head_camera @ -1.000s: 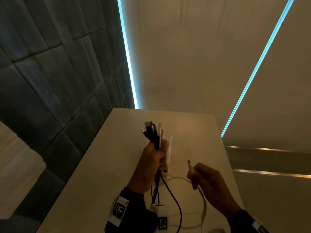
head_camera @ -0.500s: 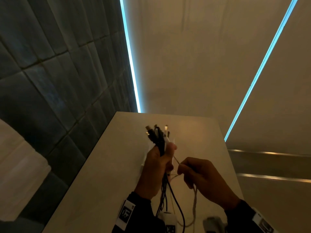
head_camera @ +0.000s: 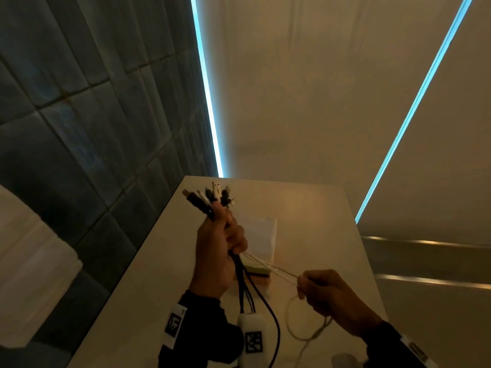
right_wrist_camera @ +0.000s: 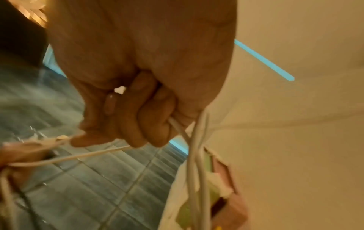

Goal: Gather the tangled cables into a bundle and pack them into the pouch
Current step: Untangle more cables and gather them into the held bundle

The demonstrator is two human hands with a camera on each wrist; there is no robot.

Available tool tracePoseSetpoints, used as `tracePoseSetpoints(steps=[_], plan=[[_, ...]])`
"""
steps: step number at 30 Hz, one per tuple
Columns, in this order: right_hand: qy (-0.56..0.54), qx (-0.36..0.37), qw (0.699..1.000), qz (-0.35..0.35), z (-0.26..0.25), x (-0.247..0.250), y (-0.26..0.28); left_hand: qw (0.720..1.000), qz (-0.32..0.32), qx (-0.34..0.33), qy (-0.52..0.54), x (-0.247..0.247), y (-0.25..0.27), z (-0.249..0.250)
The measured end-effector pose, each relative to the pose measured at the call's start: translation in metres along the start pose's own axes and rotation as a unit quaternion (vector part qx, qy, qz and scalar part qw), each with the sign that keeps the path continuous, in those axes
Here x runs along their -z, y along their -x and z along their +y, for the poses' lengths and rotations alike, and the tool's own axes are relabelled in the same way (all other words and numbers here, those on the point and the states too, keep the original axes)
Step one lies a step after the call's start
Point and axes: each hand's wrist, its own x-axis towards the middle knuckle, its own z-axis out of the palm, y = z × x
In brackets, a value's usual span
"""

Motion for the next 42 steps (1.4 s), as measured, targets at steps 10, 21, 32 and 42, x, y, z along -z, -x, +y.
tracePoseSetpoints(steps=[10, 21, 32, 42], plan=[[0.107, -0.122, 0.986, -0.030, 0.043, 0.035, 0.010, 0.999, 0.001, 0.001, 0.038, 0.019, -0.006, 0.015], [0.089, -0.028, 0.987, 0.133, 0.005, 0.015, 0.000, 0.981, -0.043, 0.106, -0.155, 0.003, 0.007, 0.009], [-0.016, 0.116, 0.992, 0.046, -0.062, -0.036, -0.005, 0.982, -0.075, 0.170, 0.044, -0.029, 0.020, -0.010], [0.228, 0.098, 0.968, 0.029, -0.039, -0.022, -0.002, 0.987, -0.044, 0.053, 0.144, -0.013, 0.006, -0.004]])
